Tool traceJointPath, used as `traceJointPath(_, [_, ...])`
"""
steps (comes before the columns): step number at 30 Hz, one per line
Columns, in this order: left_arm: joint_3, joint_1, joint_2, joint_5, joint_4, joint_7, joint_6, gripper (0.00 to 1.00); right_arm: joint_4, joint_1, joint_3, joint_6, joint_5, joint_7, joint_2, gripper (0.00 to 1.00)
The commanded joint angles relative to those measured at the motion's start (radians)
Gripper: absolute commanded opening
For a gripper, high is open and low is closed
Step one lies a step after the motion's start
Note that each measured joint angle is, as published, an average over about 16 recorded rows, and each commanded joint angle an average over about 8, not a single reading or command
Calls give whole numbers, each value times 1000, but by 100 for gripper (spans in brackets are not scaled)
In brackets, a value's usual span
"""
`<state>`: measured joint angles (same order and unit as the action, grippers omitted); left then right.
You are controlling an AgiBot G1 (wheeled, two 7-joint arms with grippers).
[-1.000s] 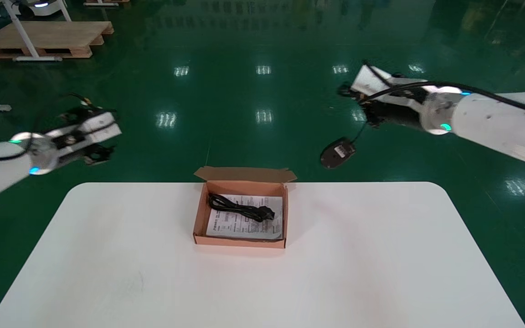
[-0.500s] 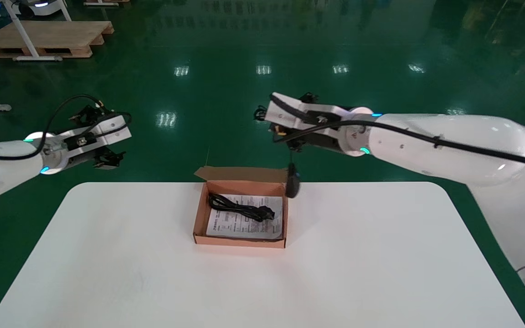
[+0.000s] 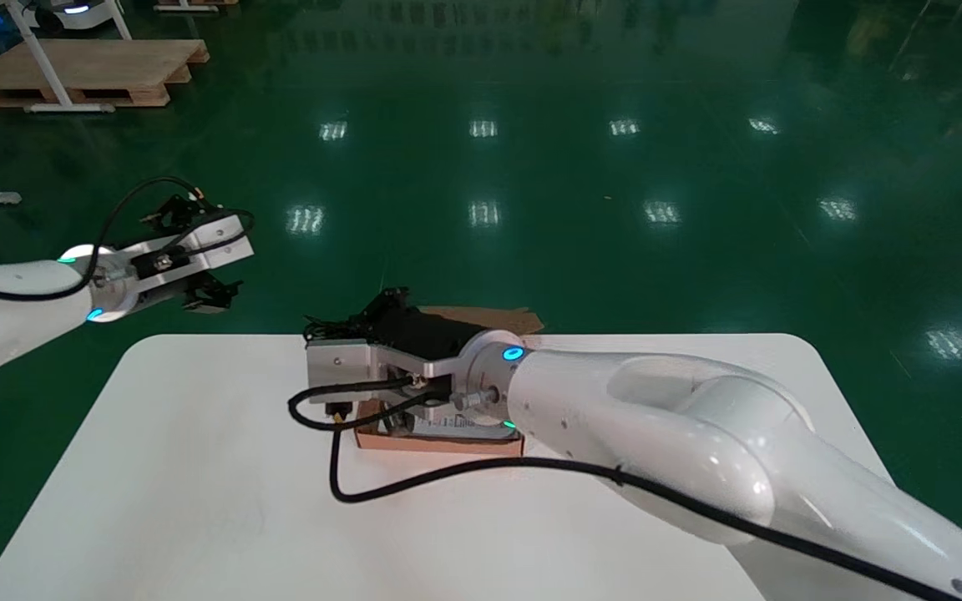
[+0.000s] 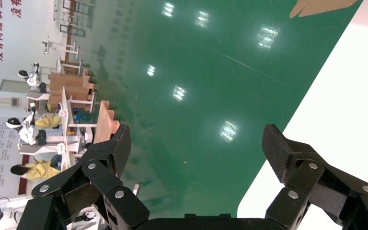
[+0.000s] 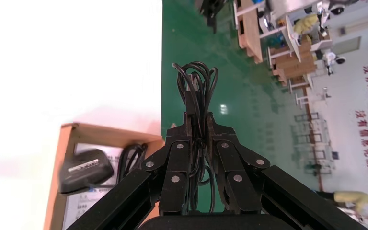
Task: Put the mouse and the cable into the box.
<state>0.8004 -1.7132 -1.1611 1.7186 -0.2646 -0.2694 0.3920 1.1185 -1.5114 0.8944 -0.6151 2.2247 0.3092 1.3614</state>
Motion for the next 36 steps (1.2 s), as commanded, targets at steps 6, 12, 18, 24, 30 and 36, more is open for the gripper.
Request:
traceJointPath(6, [13,8,11,25,-31,45,0,100,-47,2,102,86,148,166,2,0])
traceJointPath(12, [22,13,19,43,-51,76,0,100,-78,9,169,88,240,232,0,60])
traceJointPath(18, [25,14,21,48,-58,82,0,100,-84,14,184,86,261,241,-1,100])
traceJointPath(24, [24,14,20,46,-55,79,1,100,-83,12,175,85,250,235,-1,100])
traceJointPath(30, [23,14,19,44,-53,76,1,100,-81,10,169,85,242,231,-1,100])
traceJointPath(36, [22,14,18,42,-51,75,1,100,-79,10,163,82,232,228,-4,100])
